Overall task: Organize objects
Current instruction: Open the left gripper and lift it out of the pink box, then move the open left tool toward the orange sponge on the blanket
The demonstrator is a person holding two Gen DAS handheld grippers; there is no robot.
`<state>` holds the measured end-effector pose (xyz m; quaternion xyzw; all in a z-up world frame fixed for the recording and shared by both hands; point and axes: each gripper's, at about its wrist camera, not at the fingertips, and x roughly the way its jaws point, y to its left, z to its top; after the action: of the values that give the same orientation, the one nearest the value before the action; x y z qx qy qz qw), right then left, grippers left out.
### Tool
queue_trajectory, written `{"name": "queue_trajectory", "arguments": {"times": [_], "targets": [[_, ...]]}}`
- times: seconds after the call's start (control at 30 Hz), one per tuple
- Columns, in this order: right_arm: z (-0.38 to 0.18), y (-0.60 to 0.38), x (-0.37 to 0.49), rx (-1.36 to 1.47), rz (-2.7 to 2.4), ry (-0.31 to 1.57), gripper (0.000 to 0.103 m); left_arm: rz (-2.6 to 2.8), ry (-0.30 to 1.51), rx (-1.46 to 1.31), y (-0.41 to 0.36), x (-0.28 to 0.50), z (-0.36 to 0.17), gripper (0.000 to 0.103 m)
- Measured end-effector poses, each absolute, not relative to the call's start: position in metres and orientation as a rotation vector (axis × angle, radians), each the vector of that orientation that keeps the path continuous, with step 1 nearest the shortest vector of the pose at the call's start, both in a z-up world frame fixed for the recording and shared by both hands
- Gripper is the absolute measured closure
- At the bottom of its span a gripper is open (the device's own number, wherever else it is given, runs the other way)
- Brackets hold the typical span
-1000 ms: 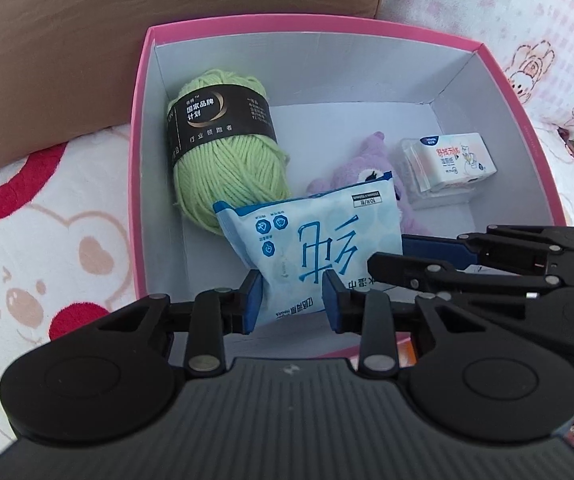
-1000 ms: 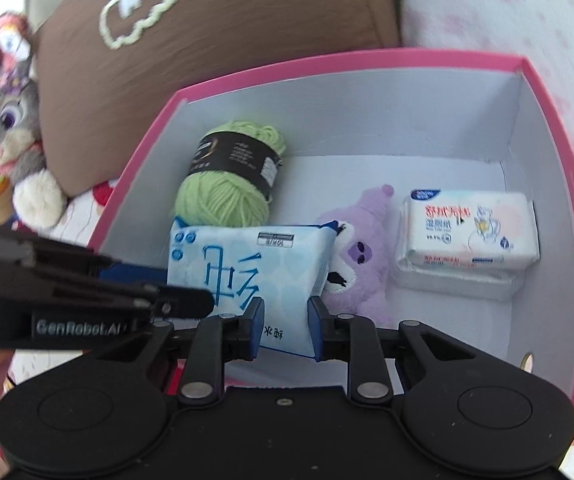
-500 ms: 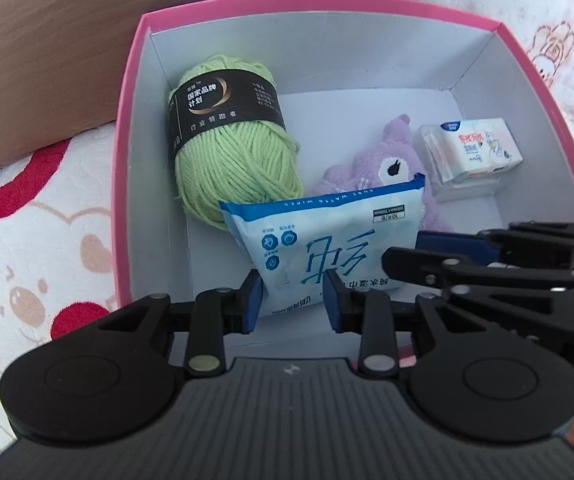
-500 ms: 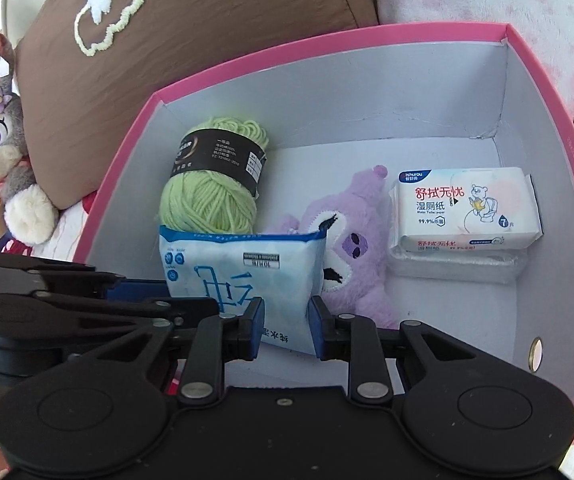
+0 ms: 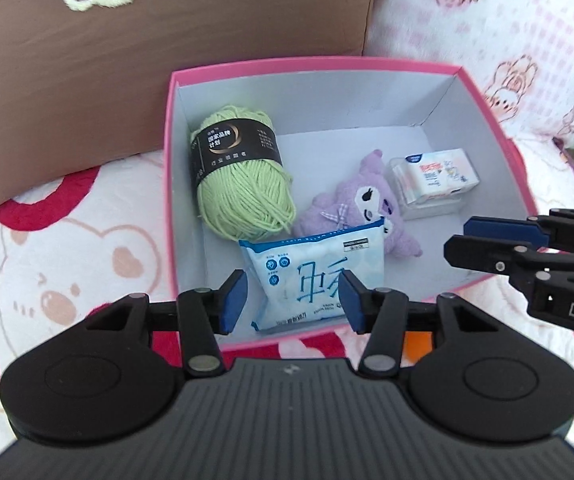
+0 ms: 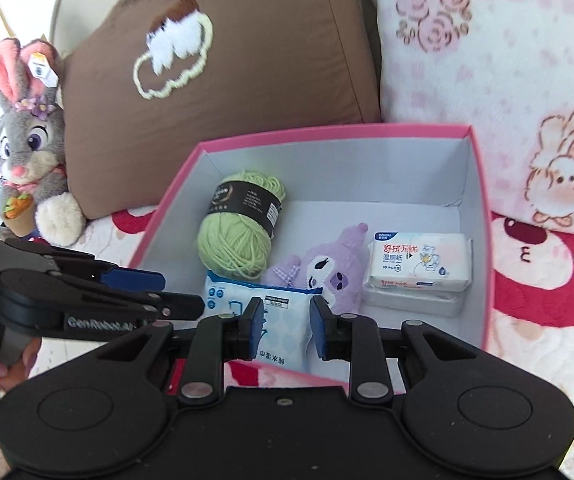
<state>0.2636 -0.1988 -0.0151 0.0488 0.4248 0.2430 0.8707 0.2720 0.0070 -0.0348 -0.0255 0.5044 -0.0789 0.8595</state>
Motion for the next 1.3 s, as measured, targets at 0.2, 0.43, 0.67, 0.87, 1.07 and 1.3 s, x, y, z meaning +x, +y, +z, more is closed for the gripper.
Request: {"name": "queue_trajectory", "arguments": {"times": [0.2,0.43,0.67,0.87,1.07,1.3], "targets": [[0.006,-0.196,0.243,0.041,0.526,0.866,0.072,-0.207,1.085,-0.131,0.015,0.251,-0.007,0.054],[0.030,-0.190,0.216,0.004,0.549,0.813,0.071,-0.221,1.056,-0.103,0.015,0.219,0.027,0.054],[0.058,-0.188,0.173,-0.061,0.594,0.752,0.068,-0.249,1.045,-0.070,0.011,0.190,0.054,0.054],[0.068,-0.198,0.140,-0.107,0.587,0.705,0.064,-0.235,1.035,-0.065,0.003,0.172,0.059,0.052],[0.072,-0.210,0.115,-0.132,0.567,0.686,0.062,-0.194,1.029,-0.039,-0.004,0.158,0.050,0.052],[0.075,-0.218,0.092,-0.153,0.571,0.668,0.057,-0.168,0.984,0.033,-0.008,0.137,0.057,0.049]]}}
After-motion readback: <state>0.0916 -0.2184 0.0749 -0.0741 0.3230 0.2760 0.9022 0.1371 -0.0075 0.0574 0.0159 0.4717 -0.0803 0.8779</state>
